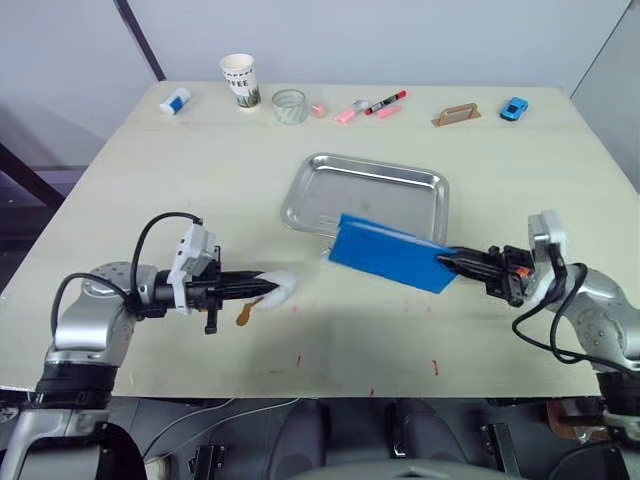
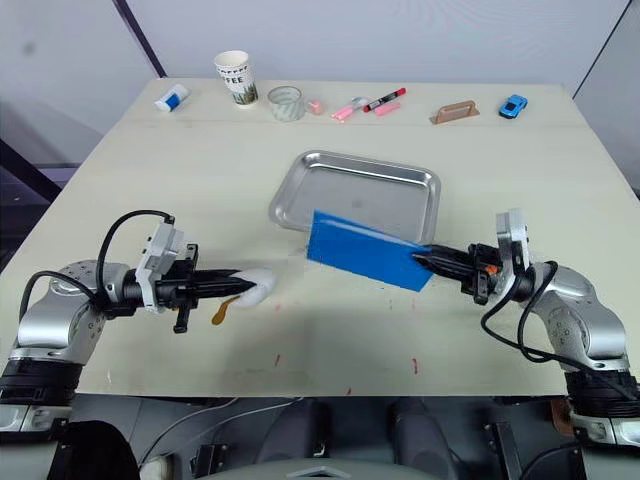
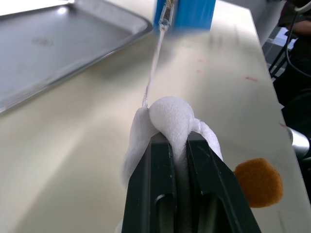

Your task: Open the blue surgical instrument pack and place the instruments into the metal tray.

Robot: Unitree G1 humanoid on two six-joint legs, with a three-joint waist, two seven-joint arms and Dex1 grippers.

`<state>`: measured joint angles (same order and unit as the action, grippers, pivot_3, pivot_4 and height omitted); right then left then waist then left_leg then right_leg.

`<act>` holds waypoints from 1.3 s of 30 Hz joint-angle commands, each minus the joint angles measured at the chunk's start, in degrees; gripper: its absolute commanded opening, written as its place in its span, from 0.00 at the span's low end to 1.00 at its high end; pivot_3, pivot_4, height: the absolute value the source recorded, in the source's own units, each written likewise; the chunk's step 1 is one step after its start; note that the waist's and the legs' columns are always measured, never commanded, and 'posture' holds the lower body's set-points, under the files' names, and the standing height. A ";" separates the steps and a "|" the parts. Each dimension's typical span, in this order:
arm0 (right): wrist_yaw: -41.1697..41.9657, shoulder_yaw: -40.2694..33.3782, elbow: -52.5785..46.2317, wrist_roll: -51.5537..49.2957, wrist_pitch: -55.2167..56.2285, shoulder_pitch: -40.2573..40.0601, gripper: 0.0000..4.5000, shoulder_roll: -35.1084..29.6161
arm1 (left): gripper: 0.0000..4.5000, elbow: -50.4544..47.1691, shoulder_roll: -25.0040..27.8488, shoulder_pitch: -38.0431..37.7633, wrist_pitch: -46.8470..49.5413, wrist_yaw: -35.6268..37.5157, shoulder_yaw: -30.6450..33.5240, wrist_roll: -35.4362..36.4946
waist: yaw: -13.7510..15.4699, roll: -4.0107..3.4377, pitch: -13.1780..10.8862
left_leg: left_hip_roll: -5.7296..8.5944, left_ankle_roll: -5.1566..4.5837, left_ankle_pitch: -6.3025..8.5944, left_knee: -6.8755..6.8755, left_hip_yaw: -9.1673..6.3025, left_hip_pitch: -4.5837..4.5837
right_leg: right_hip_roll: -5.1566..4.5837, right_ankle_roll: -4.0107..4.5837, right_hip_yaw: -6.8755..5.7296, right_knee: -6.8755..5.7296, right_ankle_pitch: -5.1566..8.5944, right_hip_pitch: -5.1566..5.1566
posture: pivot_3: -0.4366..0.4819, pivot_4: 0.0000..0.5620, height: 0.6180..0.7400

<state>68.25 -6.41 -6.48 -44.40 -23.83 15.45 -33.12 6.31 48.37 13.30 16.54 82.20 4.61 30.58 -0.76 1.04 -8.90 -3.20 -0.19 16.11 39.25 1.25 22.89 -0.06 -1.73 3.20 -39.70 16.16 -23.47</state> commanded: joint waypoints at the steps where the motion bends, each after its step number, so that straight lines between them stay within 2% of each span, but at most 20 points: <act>1: -2.27 -4.80 -2.86 -5.89 -2.03 2.35 0.00 0.91 | 0.01 0.36 0.60 -0.47 -0.55 -0.08 1.09 -0.75 | 0.07 0.00 0.00 | 0.00 0.00 0.00 0.00 0.00 0.00 | 0.00 0.00 0.00 0.00 0.00 0.00 | 0.48 0.27 0.88; 7: -1.79 -4.00 -3.26 -4.54 -2.12 2.98 0.00 0.45 | 0.01 0.27 1.10 -0.54 -0.17 -0.16 0.95 -0.85 | 0.07 0.00 0.00 | 0.00 0.00 0.00 0.00 0.01 0.00 | -0.01 0.00 0.01 0.00 0.00 0.00 | 0.48 0.27 0.88; 11: 2.12 0.84 -3.26 3.67 3.14 1.30 0.00 -1.69 | 0.01 -0.98 0.96 -0.16 1.59 0.75 0.49 0.33 | 0.03 0.00 0.00 | 0.01 0.00 0.00 0.00 0.02 0.00 | -0.01 0.00 0.01 0.00 0.00 0.00 | 0.48 0.27 0.88; 16: 3.48 3.80 -2.26 8.30 6.87 0.56 0.00 -1.43 | 0.01 -2.44 0.27 0.15 2.51 0.78 -1.03 -0.13 | 0.01 0.00 -0.01 | 0.00 0.00 0.00 0.00 0.02 0.01 | 0.00 0.00 0.01 -0.01 0.00 -0.02 | 0.48 0.27 0.88; 21: 4.91 4.90 -1.13 10.34 8.78 -0.40 0.00 -1.68 | 0.45 -3.93 2.54 -0.44 5.55 2.47 -0.66 0.80 | 0.02 0.00 -0.01 | 0.00 0.00 0.00 0.00 0.02 0.01 | 0.00 0.00 0.00 -0.01 0.00 -0.02 | 0.48 0.27 0.88; 23: 5.38 4.96 -0.93 10.62 8.99 -0.72 0.00 -1.77 | 0.66 -4.35 2.63 0.25 6.46 2.39 0.00 1.65 | 0.08 -0.01 -0.02 | 0.00 0.00 0.00 0.00 0.02 0.01 | -0.01 0.00 0.00 -0.01 0.00 -0.02 | 0.48 0.27 0.88; 24: 5.57 5.03 -0.80 10.79 9.04 -0.90 0.00 -1.76 | 0.81 -4.29 2.28 0.99 6.30 2.20 0.39 2.02 | 0.05 -0.01 -0.02 | 0.00 0.00 0.00 0.00 0.03 0.01 | -0.01 0.00 0.01 -0.01 0.00 -0.02 | 0.48 0.27 0.88; 25: 5.76 5.24 -0.60 11.20 9.29 -1.08 0.00 -1.75 | 0.88 -4.14 1.77 1.93 6.43 1.99 0.72 2.62 | 0.04 -0.01 -0.02 | 0.00 0.00 0.00 0.00 0.03 0.01 | -0.01 0.00 0.01 -0.01 0.00 -0.02 | 0.48 0.27 0.88; 26: 5.91 5.48 -0.35 11.69 9.70 -1.25 0.00 -1.71 | 0.88 -4.04 1.26 2.89 6.72 1.84 0.91 3.22 | 0.08 0.00 -0.02 | 0.00 0.00 0.00 0.00 0.02 0.01 | -0.01 0.00 0.00 -0.01 0.00 -0.02 | 0.48 0.27 0.88; 27: 6.06 5.63 -0.20 12.01 9.97 -1.39 0.00 -1.65 | 0.99 -3.81 0.62 3.72 6.20 1.58 0.94 3.25 | 0.21 0.00 -0.02 | 0.00 0.00 0.00 0.00 0.01 0.01 | 0.00 0.00 -0.02 -0.02 0.00 -0.02 | 0.48 0.27 0.88; 31: 6.10 5.70 0.03 12.42 10.39 -1.64 0.00 -1.36 | 1.00 -2.96 -2.41 7.35 7.10 -0.16 1.66 4.72 | 0.14 0.01 -0.02 | 0.02 0.00 0.00 0.02 0.03 0.02 | -0.01 0.00 -0.01 -0.02 0.00 -0.01 | 0.48 0.27 0.88; 39: 6.01 6.00 0.37 12.69 10.81 -1.50 0.00 -0.95 | 1.00 2.36 -8.21 11.55 -2.37 -0.40 -3.59 -2.50 | 0.06 0.01 -0.02 | 0.03 0.00 0.00 0.02 0.03 0.01 | 0.01 0.00 0.00 -0.03 0.00 -0.01 | 0.48 0.27 0.88</act>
<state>73.82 0.12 -5.37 -31.00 -14.55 13.65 -34.16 8.05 40.51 23.77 16.43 81.15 1.47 29.18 -0.70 1.04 -8.93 -3.17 -0.19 16.11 39.28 1.28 22.91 -0.05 -1.73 3.20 -39.72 16.16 -23.48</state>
